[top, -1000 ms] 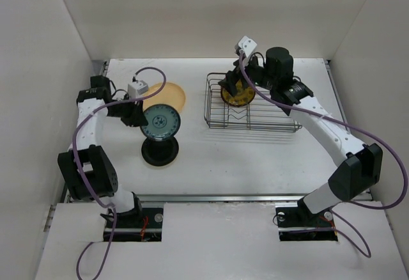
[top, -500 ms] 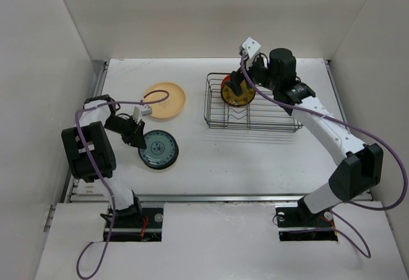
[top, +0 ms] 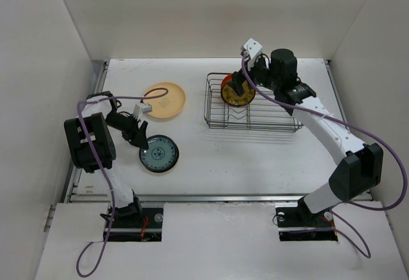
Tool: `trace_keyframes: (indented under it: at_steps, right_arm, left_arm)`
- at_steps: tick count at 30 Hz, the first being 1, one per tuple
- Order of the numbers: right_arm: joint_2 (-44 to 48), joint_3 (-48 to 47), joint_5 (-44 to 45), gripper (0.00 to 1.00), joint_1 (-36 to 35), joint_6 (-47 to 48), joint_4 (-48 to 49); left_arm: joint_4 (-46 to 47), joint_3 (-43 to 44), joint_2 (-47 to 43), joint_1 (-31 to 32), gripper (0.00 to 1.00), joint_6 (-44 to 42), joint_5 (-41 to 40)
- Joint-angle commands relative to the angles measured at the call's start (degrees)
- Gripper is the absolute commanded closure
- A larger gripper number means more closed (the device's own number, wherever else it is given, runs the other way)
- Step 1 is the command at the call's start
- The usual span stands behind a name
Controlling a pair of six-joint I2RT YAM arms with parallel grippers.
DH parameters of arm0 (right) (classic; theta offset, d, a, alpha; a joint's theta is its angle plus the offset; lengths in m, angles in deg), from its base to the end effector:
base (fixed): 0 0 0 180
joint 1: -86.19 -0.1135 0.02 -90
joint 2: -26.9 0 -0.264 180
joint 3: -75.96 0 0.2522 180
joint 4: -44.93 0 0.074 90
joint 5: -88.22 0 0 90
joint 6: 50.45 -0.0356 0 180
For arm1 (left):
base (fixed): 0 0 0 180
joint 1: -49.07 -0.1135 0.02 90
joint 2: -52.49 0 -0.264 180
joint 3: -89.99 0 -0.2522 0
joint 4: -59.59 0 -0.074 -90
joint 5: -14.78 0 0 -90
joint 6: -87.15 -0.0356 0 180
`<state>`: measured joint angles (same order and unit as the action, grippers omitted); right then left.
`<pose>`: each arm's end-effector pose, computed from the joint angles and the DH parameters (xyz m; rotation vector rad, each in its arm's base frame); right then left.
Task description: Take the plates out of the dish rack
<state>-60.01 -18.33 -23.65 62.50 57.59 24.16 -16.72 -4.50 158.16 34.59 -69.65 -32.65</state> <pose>0.3243 0.1568 0.3847 -0.8907 1.5716 0.4141 0.3127 0.0559 0.1812 1.0974 2.3643 -0.8663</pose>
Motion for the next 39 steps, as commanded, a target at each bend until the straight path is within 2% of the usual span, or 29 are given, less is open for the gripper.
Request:
trace_keyframes:
  at_steps: [1,6,9,11,15,17,19,21,26,29,32,39]
  right_arm:
    - [1.05,-0.15,-0.54,0.00,0.39,0.24,2.61]
    - [0.52,-0.68,-0.54,0.00,0.92,1.02,2.61]
    - [0.52,-0.68,2.96,0.00,0.92,2.43,2.00]
    - [-0.10,-0.68,7.00,0.00,0.92,6.55,1.47]
    - [-1.24,1.51,8.42,0.00,2.40,17.10,-0.11]
    - [-3.08,2.05,4.32,0.00,4.07,20.78,-0.64]
    - [-4.22,2.05,-1.04,0.04,7.31,24.21,-1.51]
    - [-6.15,2.05,-7.36,0.05,9.00,29.84,-2.57]
    - [-12.83,-5.85,-19.42,0.05,14.97,39.51,-17.14]
    - [-16.88,-10.87,-22.34,0.05,15.51,41.99,-22.86]
    - [-19.16,-13.15,-24.27,0.05,15.51,41.99,-24.45]
    - [-22.42,-14.91,-24.80,0.15,15.51,41.99,-25.60]
  left_arm:
    - [-2.32,2.61,-0.20,-0.02,0.38,-0.52,1.20]
    - [-2.32,4.27,0.42,-0.02,0.19,0.01,1.20]
    - [-2.32,5.85,-1.50,-0.55,0.16,1.15,1.82]
    - [-2.32,8.31,-3.27,-1.16,0.13,2.99,3.04]
    - [-0.83,13.24,-9.41,-1.16,0.07,6.76,4.27]
    - [3.03,14.73,-14.16,-1.16,0.03,10.88,4.28]
    - [7.49,14.74,-18.89,-1.16,0.00,14.15,4.98]
    - [8.32,14.74,-21.11,-1.16,0.00,15.65,5.68]
    - [9.02,14.74,-24.36,-0.02,0.00,18.38,8.23]
    - [9.54,14.21,-24.98,-0.02,0.00,19.52,8.23]
    - [10.68,12.45,-25.51,-0.02,0.00,20.31,8.23]
    - [11.30,12.37,-23.93,-0.02,0.00,21.36,8.23]
